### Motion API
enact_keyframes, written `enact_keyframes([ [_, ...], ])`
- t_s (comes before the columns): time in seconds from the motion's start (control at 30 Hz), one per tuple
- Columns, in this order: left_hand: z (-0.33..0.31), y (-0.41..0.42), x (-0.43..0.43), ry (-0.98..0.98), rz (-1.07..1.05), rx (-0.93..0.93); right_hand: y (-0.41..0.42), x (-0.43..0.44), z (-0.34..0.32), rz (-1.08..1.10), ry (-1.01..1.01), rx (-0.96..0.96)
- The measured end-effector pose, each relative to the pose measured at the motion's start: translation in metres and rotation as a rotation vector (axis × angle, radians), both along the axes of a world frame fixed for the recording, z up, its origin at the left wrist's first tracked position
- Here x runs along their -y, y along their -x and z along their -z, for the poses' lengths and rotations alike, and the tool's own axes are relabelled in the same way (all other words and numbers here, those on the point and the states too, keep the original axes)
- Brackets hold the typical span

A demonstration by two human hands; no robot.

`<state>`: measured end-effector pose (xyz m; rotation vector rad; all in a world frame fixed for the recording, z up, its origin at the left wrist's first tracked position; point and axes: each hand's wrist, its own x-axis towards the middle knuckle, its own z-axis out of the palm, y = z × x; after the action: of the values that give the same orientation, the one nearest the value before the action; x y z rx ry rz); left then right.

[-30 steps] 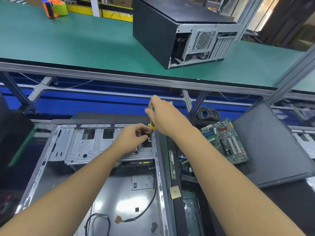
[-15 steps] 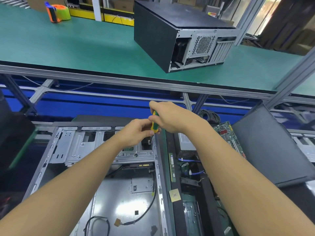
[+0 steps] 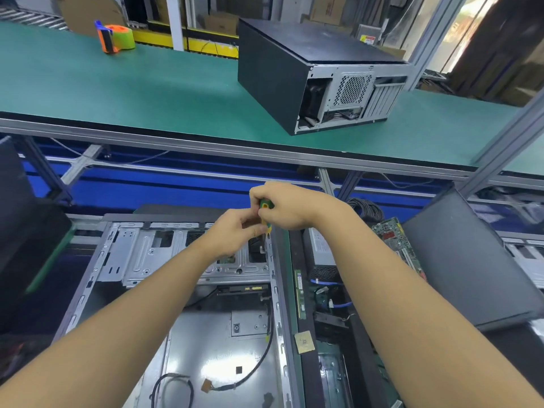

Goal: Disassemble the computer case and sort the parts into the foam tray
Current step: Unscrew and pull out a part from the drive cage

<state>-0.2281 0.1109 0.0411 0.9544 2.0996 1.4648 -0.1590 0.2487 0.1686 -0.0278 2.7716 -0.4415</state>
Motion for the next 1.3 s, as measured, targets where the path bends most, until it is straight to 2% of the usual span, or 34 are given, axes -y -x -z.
enact_keyframes([
  [0.1, 0.001, 0.000, -0.005, 0.068, -0.065, -0.089, -0.002, 0.005, 0.007, 0.103, 0.020, -0.034],
  [0.17, 0.001, -0.001, -0.010, 0.093, -0.096, -0.092, -0.002, 0.007, 0.012, 0.235, 0.017, -0.123],
  [0.3, -0.002, -0.009, -0.018, 0.054, -0.133, -0.129, -0.001, 0.007, 0.013, 0.464, -0.218, -0.251],
  [0.37, -0.001, -0.012, -0.021, 0.029, -0.177, -0.152, 0.000, 0.008, 0.013, 0.438, -0.277, -0.269],
  [0.47, 0.000, -0.011, -0.022, 0.034, -0.184, -0.102, 0.001, 0.009, 0.012, 0.313, -0.160, -0.253],
  [0.6, -0.006, -0.002, -0.011, -0.019, 0.011, 0.065, -0.003, -0.001, -0.001, 0.124, -0.116, -0.129],
  [0.7, -0.008, 0.001, -0.008, -0.045, 0.023, 0.077, -0.006, -0.003, -0.009, 0.063, -0.087, -0.049],
  [0.8, -0.008, -0.001, -0.012, 0.010, -0.070, -0.011, -0.008, -0.001, -0.014, 0.075, -0.063, 0.023],
  [0.9, -0.009, -0.004, -0.019, 0.051, -0.181, -0.116, -0.010, 0.002, -0.010, 0.197, -0.046, -0.054],
  [0.97, -0.011, -0.007, -0.023, 0.057, -0.197, -0.118, -0.008, 0.007, -0.004, 0.318, -0.127, -0.140],
  [1.07, -0.014, -0.013, -0.022, 0.116, -0.153, -0.129, -0.004, 0.014, 0.008, 0.347, -0.264, -0.189],
  [1.13, -0.014, -0.018, -0.012, 0.117, -0.167, -0.048, -0.003, 0.013, 0.010, 0.330, -0.246, -0.190],
  [1.2, -0.013, -0.023, 0.009, 0.144, -0.216, 0.128, -0.002, 0.010, 0.008, 0.300, -0.215, -0.172],
  [1.3, -0.005, -0.029, 0.051, 0.342, -0.039, 0.454, -0.002, 0.008, 0.006, 0.276, -0.182, -0.159],
])
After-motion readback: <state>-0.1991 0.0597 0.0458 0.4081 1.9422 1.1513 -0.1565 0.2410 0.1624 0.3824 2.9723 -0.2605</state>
